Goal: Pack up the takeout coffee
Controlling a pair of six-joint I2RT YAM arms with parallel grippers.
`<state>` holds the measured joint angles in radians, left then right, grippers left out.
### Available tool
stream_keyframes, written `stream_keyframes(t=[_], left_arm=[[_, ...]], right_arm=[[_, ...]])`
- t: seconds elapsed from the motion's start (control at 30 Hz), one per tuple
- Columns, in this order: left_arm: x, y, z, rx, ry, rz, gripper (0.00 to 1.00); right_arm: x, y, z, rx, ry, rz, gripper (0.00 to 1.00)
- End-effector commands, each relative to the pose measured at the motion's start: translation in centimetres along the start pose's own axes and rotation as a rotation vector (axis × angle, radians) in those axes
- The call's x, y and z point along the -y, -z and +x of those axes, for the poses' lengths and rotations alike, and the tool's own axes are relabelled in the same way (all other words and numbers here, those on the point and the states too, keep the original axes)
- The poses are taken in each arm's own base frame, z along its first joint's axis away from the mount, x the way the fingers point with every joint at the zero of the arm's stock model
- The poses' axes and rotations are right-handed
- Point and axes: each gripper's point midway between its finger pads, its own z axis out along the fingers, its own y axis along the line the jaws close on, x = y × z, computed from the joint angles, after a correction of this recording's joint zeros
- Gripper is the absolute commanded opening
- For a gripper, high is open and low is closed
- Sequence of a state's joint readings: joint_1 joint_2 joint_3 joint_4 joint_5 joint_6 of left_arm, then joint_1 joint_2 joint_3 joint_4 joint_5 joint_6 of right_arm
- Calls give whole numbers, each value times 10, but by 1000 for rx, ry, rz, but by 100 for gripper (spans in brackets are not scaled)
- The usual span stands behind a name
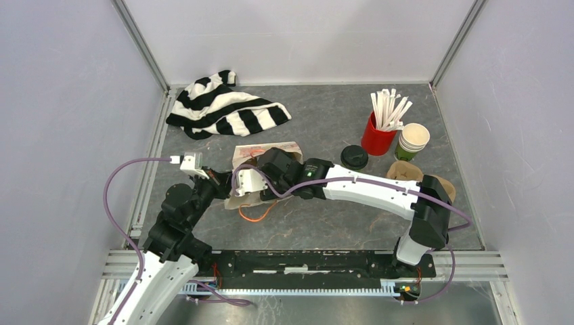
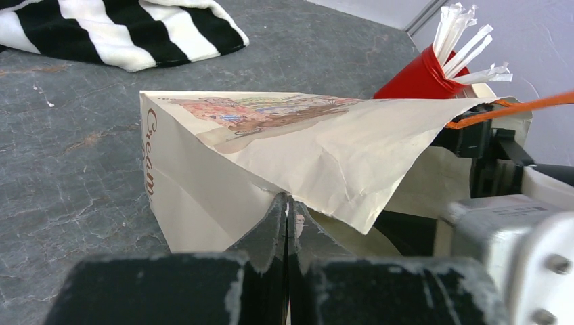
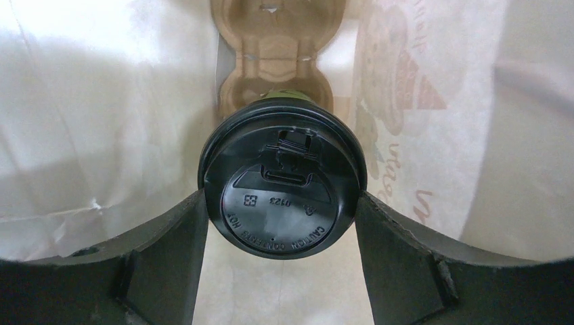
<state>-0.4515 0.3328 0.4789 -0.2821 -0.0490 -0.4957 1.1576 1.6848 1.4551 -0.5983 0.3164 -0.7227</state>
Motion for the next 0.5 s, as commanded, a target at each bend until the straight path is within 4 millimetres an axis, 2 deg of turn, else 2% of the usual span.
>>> stream_keyframes(t=[0.0,0.17,0.33,0.47], left_arm=[[12,3,-17,42,28,31,2],[13,2,-20,43,23,30,2],[13,0,-18,35,30,28,2],[14,-1,-20,37,35,29,2]], right_arm=[[15,1,10,3,-6,50,16],[18,-11,21,3,-8,51,15],[22,-21,13,42,-25,36,15],[19,-29,19,33,-21,25,15]])
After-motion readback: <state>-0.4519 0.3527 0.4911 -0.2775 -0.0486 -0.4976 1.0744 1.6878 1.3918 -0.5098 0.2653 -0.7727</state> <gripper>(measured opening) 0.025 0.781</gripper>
